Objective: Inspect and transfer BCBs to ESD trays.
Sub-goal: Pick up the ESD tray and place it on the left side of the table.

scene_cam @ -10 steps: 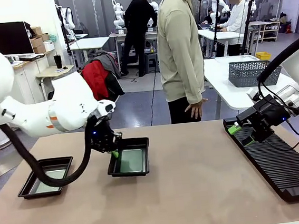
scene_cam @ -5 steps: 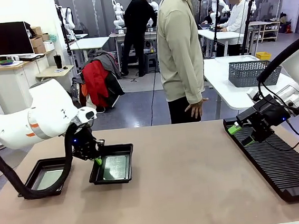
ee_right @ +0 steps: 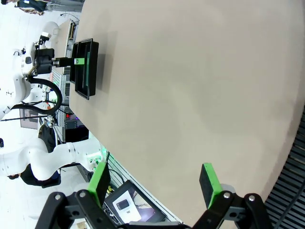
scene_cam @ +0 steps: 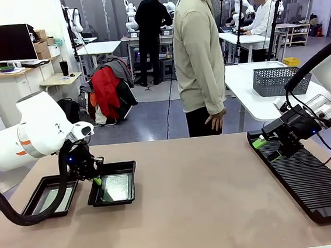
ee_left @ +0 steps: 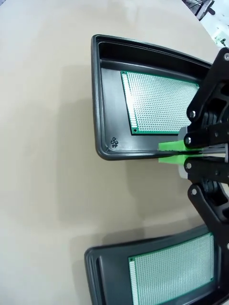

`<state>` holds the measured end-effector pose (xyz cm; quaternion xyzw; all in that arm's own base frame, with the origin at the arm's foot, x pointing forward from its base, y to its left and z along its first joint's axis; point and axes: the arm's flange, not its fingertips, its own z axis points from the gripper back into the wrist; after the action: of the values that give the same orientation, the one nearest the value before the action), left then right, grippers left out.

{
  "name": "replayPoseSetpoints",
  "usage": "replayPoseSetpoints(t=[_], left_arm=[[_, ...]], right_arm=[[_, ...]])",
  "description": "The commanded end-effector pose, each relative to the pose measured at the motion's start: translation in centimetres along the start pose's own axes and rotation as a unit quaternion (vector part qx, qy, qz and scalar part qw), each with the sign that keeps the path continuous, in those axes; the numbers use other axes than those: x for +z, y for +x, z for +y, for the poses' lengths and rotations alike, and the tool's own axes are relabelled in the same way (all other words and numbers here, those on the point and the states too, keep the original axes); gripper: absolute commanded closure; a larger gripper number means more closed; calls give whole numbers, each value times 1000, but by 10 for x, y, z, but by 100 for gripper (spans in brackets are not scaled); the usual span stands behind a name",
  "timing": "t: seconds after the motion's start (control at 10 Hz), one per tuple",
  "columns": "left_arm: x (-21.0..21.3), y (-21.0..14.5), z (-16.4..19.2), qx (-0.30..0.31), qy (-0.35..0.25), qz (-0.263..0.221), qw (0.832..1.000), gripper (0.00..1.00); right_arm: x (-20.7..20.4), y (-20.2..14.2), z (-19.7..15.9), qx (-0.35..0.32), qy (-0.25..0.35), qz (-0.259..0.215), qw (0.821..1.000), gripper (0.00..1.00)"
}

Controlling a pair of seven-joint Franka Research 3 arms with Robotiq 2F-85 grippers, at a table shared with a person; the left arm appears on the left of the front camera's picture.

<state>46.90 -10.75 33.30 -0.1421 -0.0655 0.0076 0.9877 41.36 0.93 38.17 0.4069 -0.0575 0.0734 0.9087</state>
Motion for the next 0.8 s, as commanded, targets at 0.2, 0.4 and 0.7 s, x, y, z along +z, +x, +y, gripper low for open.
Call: replayPoseSetpoints(t=[0.2,0.4,0.7], left_arm=[[-9,4,27,-8,-3,-5,1000,100],[-12,7,31,-7,8,-1,1000,100],[-21,9,34,-6,11,8,1000,100]], right_arm=[[0,-2,2,-1,0,-1,1000,0],[0,-2,2,-1,0,-1,1000,0],[0,-2,2,-1,0,-1,1000,0]])
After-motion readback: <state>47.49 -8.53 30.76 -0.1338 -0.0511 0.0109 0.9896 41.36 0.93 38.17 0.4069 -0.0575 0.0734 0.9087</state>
